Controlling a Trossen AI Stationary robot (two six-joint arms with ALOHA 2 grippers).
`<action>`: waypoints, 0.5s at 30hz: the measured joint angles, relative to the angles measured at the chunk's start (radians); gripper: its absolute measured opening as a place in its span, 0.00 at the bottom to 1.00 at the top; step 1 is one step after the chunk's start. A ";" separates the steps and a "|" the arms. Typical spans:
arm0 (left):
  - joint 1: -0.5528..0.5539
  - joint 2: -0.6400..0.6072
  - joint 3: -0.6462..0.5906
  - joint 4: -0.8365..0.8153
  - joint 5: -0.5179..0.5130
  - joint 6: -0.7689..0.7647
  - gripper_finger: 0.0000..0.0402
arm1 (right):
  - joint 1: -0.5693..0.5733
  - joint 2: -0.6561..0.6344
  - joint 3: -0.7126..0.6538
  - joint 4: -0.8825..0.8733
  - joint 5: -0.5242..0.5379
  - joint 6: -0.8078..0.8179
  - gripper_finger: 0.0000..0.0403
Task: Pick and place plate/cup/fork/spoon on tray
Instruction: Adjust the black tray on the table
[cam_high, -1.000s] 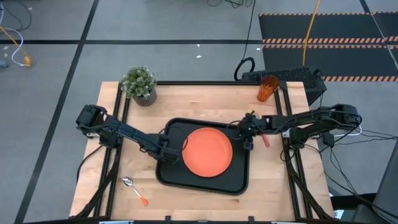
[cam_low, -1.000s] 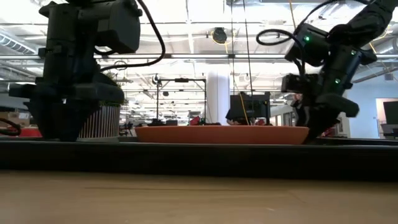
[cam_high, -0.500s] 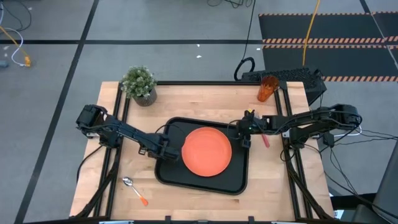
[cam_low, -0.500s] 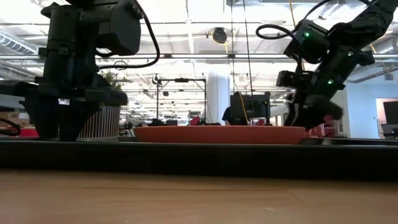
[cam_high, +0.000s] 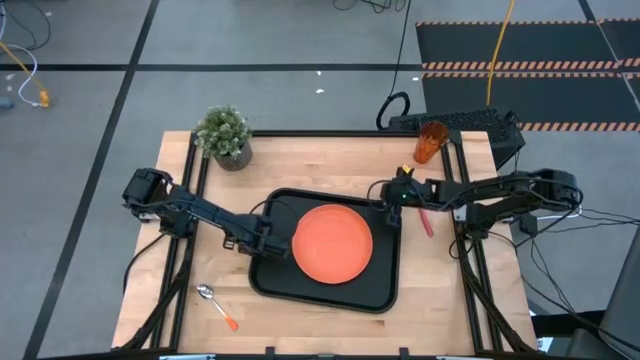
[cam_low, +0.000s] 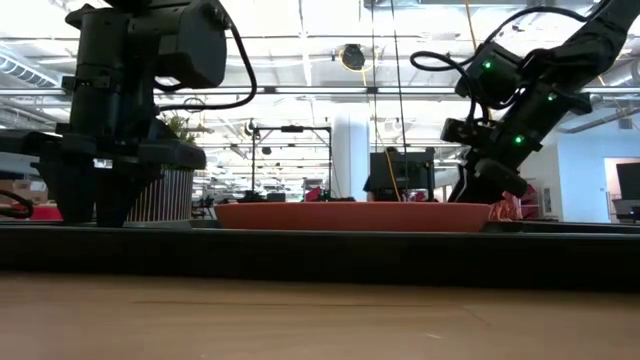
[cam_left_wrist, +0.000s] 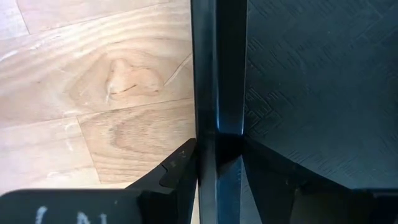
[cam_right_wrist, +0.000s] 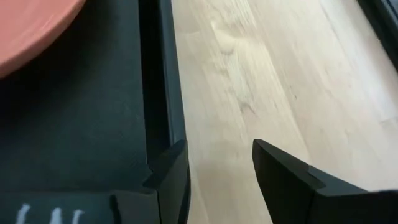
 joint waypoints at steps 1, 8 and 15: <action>0.000 0.000 0.000 0.000 -0.007 0.001 0.34 | -0.002 0.000 0.000 0.000 -0.001 0.000 0.44; -0.007 0.000 0.001 -0.010 -0.029 0.012 0.34 | -0.002 -0.003 0.000 -0.002 0.003 -0.019 0.44; -0.015 0.000 0.002 -0.013 -0.042 0.013 0.34 | 0.006 -0.072 -0.001 -0.083 -0.084 -0.044 0.44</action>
